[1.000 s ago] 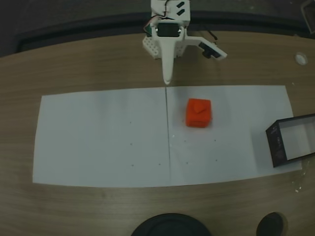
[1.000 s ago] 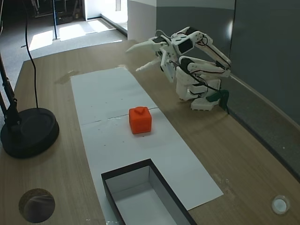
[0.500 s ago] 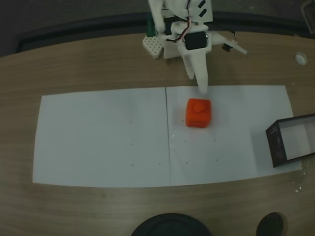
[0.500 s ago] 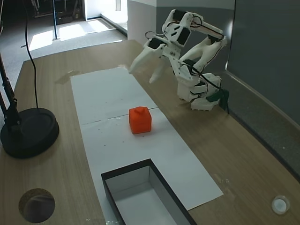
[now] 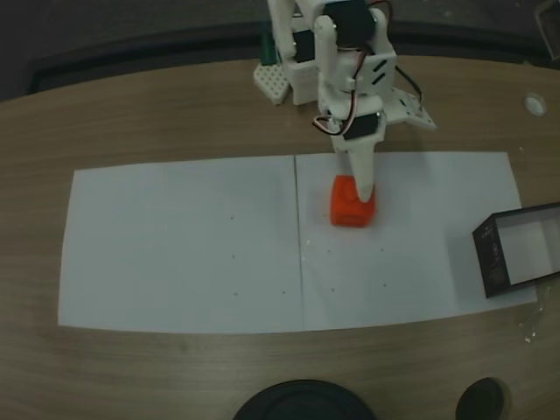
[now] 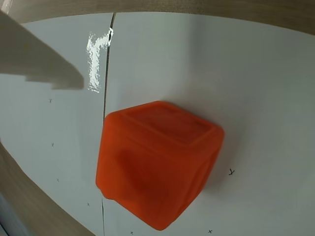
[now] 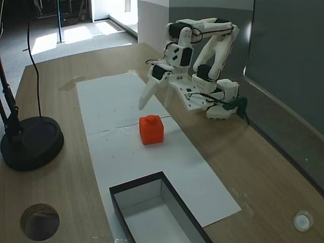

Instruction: Grab a orange square and put it in the box.

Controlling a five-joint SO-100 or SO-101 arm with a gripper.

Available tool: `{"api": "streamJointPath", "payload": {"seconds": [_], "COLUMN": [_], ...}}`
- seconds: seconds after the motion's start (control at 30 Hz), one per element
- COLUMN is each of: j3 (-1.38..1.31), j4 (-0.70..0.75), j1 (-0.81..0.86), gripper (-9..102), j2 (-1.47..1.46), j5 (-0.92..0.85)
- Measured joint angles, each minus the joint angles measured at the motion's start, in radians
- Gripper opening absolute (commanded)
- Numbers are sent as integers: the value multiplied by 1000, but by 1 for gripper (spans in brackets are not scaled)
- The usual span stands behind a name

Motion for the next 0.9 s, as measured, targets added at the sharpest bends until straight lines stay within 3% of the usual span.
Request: {"api": "streamJointPath", "payload": {"seconds": [0.67, 0.9], "j3": [-2, -12], "j4": [-179, -219], "j1": [3, 3], "gripper": [33, 11], "j2": [-276, -322], "j5": [0, 0]}}
